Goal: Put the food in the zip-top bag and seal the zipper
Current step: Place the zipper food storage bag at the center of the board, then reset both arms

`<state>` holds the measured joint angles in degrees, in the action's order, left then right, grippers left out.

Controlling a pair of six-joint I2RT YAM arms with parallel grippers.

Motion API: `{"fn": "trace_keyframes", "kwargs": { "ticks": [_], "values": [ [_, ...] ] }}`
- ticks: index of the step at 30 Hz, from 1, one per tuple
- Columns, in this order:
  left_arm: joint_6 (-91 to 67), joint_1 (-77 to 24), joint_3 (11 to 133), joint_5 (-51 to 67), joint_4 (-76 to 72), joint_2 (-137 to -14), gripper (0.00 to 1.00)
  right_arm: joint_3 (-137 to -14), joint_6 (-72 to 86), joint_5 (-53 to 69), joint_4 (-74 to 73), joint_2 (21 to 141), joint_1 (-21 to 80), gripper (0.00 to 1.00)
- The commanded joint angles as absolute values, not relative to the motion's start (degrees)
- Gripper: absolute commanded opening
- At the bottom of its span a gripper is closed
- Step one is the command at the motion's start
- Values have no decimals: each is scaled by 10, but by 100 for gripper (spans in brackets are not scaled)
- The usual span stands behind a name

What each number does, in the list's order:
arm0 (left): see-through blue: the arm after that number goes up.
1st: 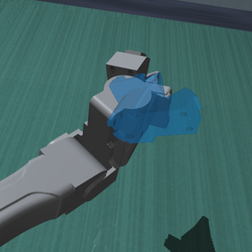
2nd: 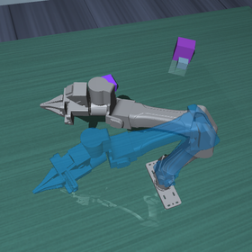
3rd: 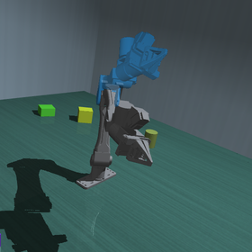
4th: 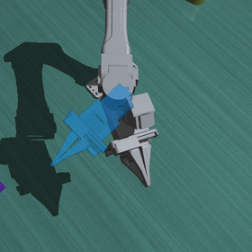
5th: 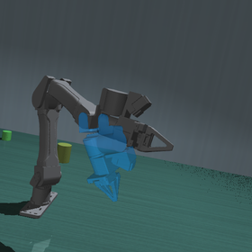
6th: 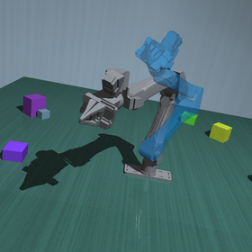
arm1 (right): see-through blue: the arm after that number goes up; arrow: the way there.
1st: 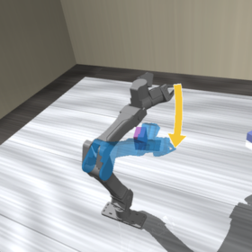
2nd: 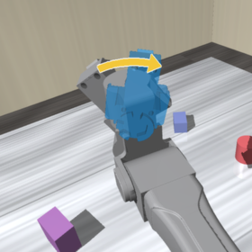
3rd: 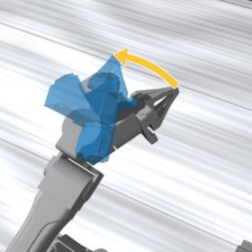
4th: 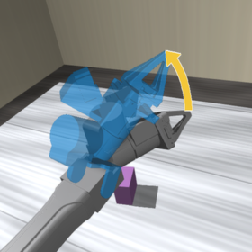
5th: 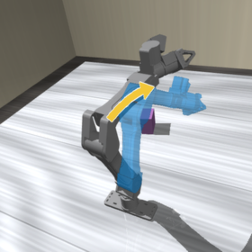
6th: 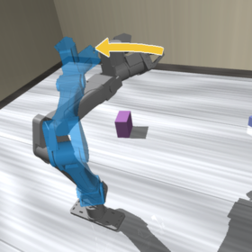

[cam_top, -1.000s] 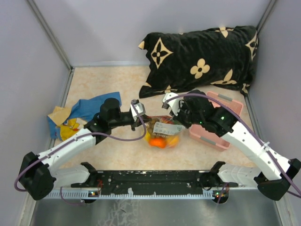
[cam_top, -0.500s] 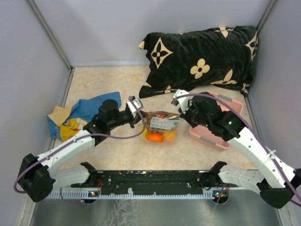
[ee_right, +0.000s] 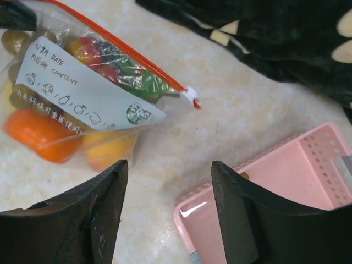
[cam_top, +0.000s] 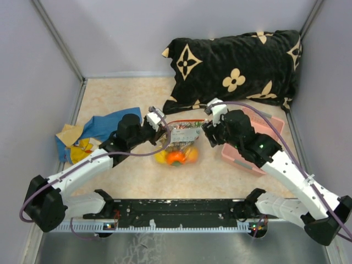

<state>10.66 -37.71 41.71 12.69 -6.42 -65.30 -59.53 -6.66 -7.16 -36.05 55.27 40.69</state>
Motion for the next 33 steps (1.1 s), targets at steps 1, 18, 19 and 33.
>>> {"fn": "trace_keyframes", "kwargs": {
  "ticks": [1,18,19,33],
  "values": [
    [56,-374,457,52,-50,-680,14,-578,-5,-186,-277,508,402,65],
    [-217,-374,490,-224,117,-526,77,-446,81,-456,-260,177,402,74],
    [-223,-374,493,-214,135,-506,90,-444,79,-461,-260,161,402,74],
    [-99,-375,479,-298,252,-214,100,-387,56,-454,-226,18,402,75]
  ]
}}
